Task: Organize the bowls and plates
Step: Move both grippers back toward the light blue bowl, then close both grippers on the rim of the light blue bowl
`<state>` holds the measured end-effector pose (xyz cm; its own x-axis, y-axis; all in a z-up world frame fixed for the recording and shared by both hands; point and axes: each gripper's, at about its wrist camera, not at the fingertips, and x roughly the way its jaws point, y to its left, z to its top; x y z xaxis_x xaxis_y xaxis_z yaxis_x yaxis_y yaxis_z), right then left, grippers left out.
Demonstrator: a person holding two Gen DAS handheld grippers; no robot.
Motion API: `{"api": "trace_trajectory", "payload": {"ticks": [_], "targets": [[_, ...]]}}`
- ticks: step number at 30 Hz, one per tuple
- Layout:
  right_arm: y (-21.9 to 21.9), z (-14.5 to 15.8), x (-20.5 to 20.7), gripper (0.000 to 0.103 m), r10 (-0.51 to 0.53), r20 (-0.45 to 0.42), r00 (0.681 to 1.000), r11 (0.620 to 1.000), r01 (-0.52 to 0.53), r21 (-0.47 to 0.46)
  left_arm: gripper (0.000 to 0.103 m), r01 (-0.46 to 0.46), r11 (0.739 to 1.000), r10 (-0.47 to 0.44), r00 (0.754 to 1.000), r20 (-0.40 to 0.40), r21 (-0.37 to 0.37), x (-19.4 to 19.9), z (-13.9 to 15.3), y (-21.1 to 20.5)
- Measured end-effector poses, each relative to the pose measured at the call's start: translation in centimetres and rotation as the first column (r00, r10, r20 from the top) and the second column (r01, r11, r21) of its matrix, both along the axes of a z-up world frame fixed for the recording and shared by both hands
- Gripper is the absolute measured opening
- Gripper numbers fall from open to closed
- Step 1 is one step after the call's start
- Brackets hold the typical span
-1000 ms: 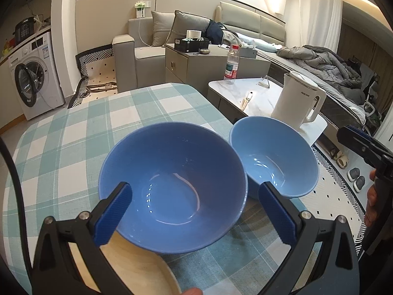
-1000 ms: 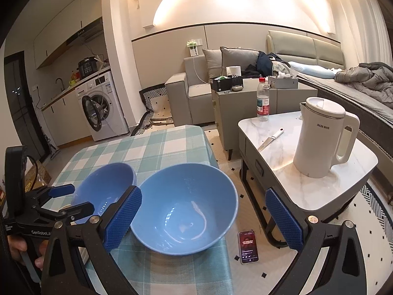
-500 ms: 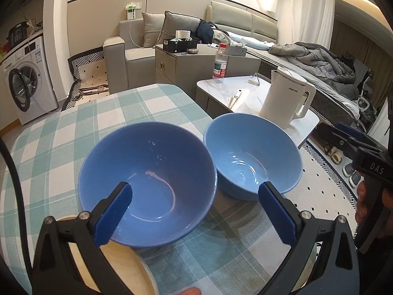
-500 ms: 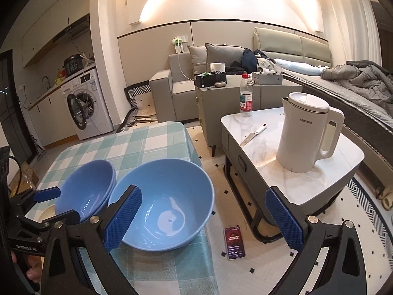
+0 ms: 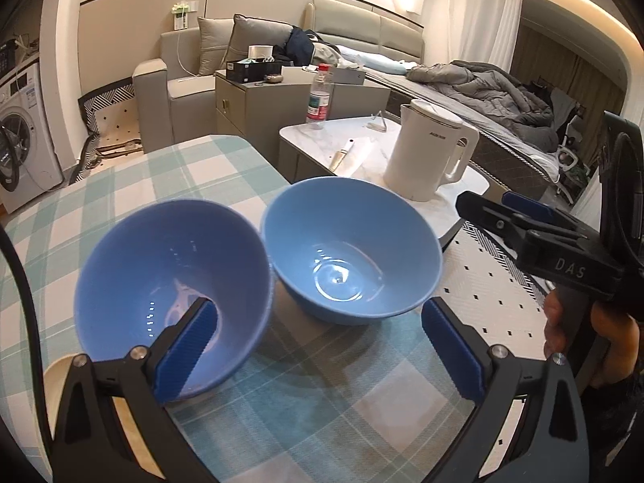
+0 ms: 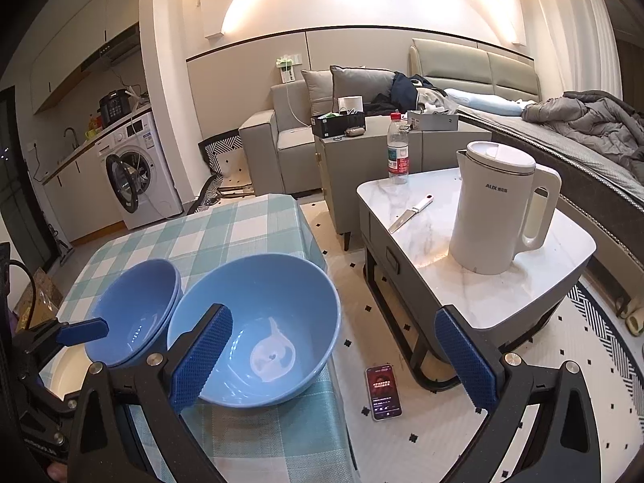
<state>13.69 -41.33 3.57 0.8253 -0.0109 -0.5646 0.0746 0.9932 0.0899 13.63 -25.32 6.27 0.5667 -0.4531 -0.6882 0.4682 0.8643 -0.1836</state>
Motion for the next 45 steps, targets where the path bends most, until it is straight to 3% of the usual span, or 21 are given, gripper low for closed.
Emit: {"api": "trace_trajectory", "payload": {"ticks": [8,12,32,36,45], "targets": [[-0.6,-0.2,0.0,0.102,-0.010,-0.004,1.000,1.000,0.010,0.008,0.071,0.000,1.000,-0.002,0.998,-0.067,-0.029,0.6,-0.6,-1.0],[-0.9,-0.3,0.0,0.102,-0.014,-0.005,1.000,1.000,0.014,0.016,0.065,0.015,0.999,-0.019,0.996,-0.088,-0.038,0.6,-1.0,-1.6],[-2.0,-4.2,2.7,0.102,-0.009,-0.074,0.997,0.994,0.017,0.112,0.065,-0.021,0.999,0.017,0.991,-0.134,-0.025,1.7,-2.3,-2.7],[-1.8,-5.0,3.3,0.086,0.002,-0.088,0.996,0.992,0.009,0.127,0.065,-0.026,0.999,0.023,0.991,-0.132,-0.024,1.9,-2.5,-2.8],[-2.2,-6.2,4.0,0.073,0.000,-0.123,0.992,0.986,0.021,0.166,0.062,-0.027,0.999,0.023,0.989,-0.143,-0.025,2.5,-3.0,-2.8]]}}
